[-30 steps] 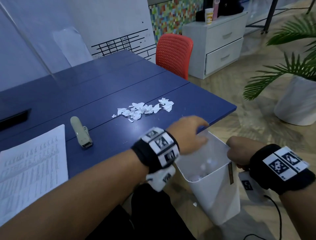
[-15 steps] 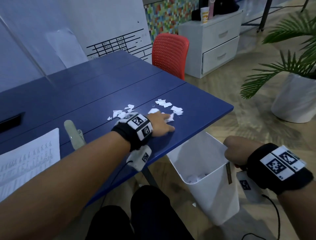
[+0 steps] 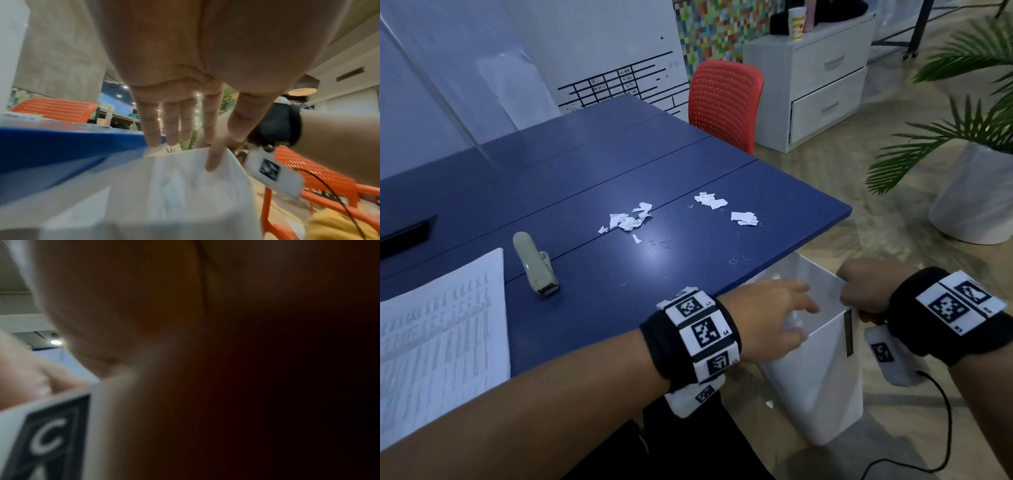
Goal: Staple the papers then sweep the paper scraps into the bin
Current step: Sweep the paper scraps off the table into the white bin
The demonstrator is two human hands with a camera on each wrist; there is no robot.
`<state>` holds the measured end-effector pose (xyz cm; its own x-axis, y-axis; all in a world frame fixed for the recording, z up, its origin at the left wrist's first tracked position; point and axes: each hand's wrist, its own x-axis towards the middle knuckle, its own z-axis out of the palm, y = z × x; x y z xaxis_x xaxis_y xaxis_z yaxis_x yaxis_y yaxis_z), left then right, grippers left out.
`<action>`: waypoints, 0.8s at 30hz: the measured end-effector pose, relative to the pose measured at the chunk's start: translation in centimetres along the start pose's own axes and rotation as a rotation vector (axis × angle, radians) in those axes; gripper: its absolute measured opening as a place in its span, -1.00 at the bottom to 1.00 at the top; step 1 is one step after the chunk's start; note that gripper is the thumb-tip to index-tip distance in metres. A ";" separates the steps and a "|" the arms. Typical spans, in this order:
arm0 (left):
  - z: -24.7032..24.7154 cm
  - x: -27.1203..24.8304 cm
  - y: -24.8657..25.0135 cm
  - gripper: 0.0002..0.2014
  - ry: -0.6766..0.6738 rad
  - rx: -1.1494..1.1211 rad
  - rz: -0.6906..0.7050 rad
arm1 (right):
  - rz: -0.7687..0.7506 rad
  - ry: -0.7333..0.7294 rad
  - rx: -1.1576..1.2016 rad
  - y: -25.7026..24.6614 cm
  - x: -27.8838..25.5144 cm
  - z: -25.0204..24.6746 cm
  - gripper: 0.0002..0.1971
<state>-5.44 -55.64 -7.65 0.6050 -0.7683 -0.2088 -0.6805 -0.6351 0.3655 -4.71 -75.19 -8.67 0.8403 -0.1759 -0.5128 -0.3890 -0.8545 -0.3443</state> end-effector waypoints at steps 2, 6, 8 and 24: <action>-1.0 0.8 -0.6 -0.58 0.097 -0.053 0.007 | 0.006 0.014 -0.006 0.1 0.0 0.0 -0.83; -5.7 3.4 -4.3 -0.55 0.407 -0.172 -0.143 | 0.023 0.015 0.016 0.0 0.0 0.0 -0.82; -7.8 4.9 -7.0 -0.41 0.434 -0.141 -0.277 | 0.023 0.009 0.031 0.0 0.0 -0.1 -0.82; -6.2 6.7 -6.9 -0.33 -0.138 0.144 -0.354 | 0.014 0.011 0.026 0.1 -0.1 -0.4 -0.84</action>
<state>5.92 -55.93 -5.99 0.7579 -0.4970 -0.4227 -0.4966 -0.8596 0.1203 -4.67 -75.46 -8.37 0.8389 -0.1929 -0.5090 -0.4100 -0.8390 -0.3577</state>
